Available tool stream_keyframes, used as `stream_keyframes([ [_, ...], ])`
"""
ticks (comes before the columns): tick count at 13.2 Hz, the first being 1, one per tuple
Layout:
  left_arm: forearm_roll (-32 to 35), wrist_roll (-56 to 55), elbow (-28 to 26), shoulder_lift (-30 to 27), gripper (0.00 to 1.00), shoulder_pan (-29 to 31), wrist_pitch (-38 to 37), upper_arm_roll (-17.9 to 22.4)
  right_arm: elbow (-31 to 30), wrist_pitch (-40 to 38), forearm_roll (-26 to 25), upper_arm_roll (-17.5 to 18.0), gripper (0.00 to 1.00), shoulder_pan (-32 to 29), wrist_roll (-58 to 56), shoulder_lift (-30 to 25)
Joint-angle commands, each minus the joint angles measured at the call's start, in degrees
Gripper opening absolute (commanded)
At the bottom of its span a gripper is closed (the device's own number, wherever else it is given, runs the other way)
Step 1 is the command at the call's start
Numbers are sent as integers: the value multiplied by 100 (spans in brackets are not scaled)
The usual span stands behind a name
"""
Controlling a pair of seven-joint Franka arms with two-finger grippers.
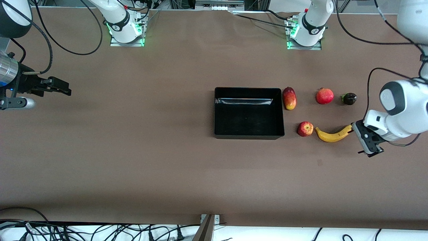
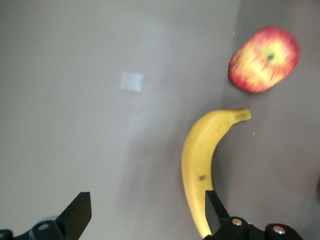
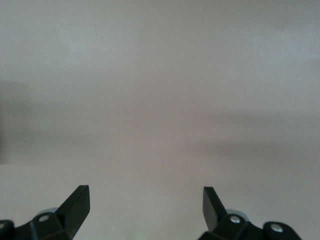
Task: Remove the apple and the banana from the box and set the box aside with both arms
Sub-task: 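Open the left gripper and raise it away from the banana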
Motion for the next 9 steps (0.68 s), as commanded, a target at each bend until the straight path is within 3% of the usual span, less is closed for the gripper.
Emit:
stream_keyframes([
  [1, 48, -1075, -261, -1264, 100, -269, -960, 34, 136, -59, 86, 24, 100, 109, -112, 93],
  [4, 127, -3045, -235, -2223, 100, -595, -2094, 34, 162, -86, 165, 42, 100, 380, 45, 146],
  [7, 127, -4995, -235, -2752, 100, -893, -2745, 34, 162, 1, 200, 42, 100, 854, 623, 277],
  [9, 127, -6341, -200, -3024, 100, -1104, -3263, 34, 232, 333, 226, 42, 100, 1311, 1010, 671],
])
